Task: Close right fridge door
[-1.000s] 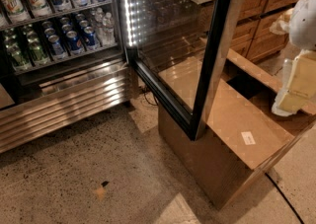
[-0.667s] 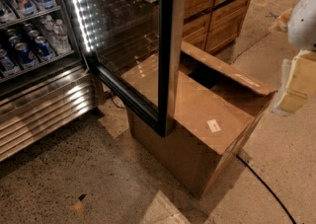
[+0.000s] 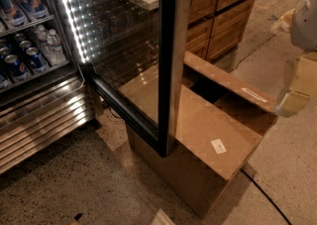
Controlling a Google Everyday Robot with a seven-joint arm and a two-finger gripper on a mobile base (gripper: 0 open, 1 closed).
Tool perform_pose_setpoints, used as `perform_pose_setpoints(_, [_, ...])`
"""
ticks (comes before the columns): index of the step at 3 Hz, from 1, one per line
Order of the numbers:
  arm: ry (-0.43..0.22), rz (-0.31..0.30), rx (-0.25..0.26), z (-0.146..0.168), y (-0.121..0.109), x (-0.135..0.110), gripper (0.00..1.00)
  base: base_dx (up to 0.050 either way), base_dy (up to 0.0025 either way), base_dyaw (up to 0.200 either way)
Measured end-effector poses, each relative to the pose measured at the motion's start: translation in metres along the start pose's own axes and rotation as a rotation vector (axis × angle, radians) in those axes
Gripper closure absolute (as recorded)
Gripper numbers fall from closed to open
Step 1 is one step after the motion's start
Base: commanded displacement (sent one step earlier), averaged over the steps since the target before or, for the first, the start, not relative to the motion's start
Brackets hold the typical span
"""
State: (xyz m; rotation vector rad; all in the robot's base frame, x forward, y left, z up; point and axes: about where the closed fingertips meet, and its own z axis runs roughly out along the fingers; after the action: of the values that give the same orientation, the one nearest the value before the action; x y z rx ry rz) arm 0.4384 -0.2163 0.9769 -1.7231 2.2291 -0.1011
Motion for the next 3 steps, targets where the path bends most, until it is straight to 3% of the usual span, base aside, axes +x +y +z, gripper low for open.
perform_pose_setpoints(1, [0.0,0.0,0.0,0.0,0.0,0.0,0.0,0.046,-0.00002,0.0])
perform_pose_setpoints(3, [-0.004,0.0,-0.005,0.0009,0.0009,-0.0007,0.0,0.0,0.0,0.0])
